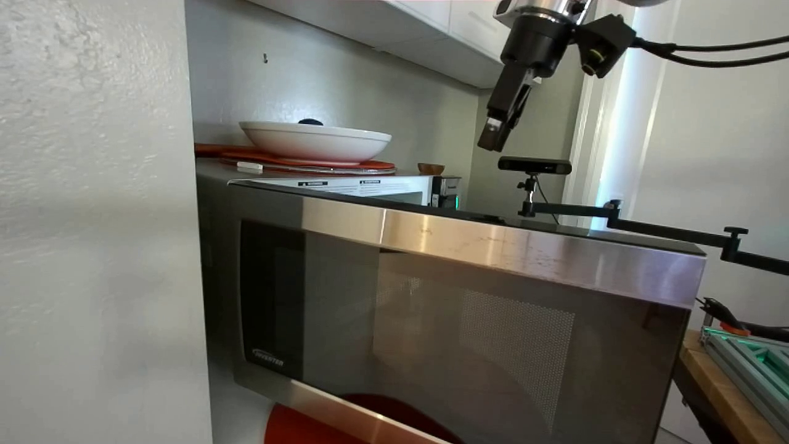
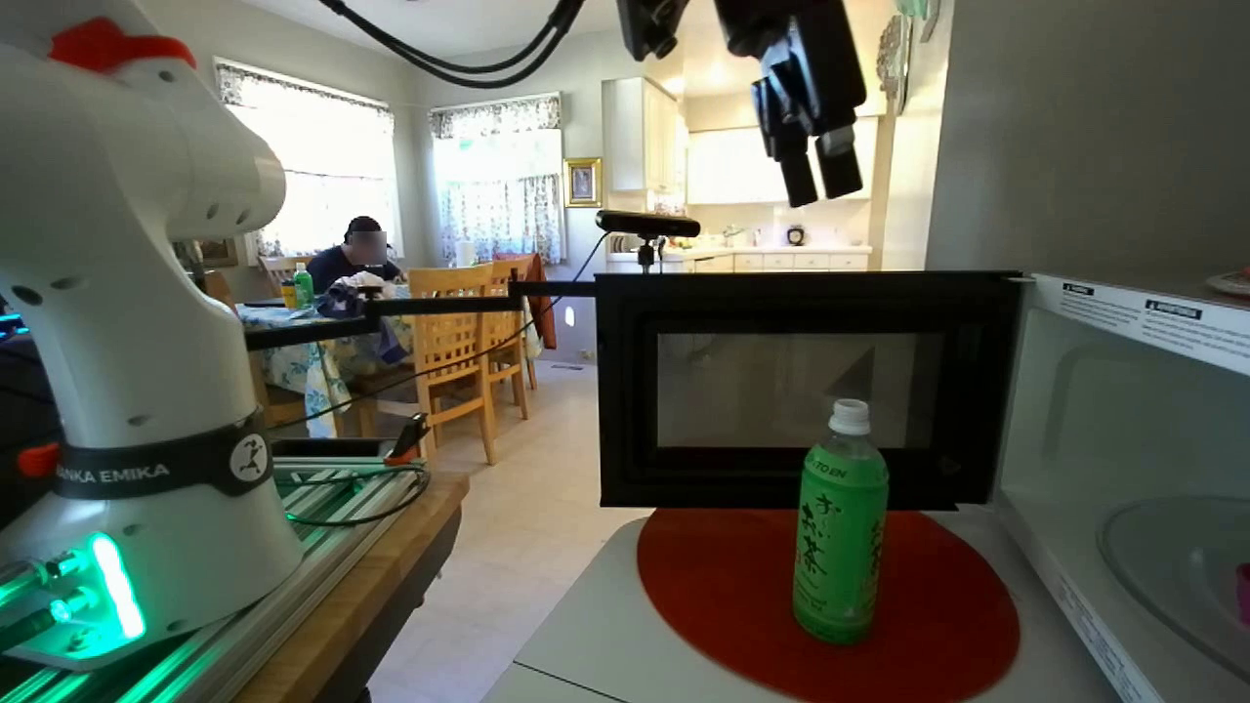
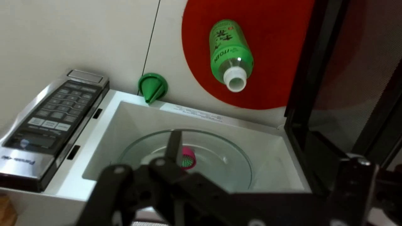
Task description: Move the white shaker to the counter
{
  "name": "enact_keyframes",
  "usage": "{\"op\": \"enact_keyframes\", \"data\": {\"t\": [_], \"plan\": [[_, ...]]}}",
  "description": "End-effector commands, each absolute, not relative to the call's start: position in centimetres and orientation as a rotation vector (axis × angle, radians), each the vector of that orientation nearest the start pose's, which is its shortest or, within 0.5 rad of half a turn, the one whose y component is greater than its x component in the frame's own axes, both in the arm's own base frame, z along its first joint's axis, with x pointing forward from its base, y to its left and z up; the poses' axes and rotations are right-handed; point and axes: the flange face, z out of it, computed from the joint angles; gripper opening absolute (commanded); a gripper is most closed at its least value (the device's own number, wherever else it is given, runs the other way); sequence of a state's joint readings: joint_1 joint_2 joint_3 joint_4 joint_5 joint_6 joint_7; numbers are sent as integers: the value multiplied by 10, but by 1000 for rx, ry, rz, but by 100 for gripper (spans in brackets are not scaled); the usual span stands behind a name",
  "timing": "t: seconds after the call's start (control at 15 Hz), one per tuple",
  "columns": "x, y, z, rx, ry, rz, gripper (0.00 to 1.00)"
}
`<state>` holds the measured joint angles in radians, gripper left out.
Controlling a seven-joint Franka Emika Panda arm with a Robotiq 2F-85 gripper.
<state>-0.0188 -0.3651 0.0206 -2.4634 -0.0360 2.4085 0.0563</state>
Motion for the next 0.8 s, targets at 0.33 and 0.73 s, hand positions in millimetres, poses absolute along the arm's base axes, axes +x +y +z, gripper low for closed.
{"op": "enact_keyframes", "data": {"t": [0.33,0.73], "plan": [[573,-24,492,-3185,158,-603,100],[641,-34,519,-3199,191,-752,100]]}}
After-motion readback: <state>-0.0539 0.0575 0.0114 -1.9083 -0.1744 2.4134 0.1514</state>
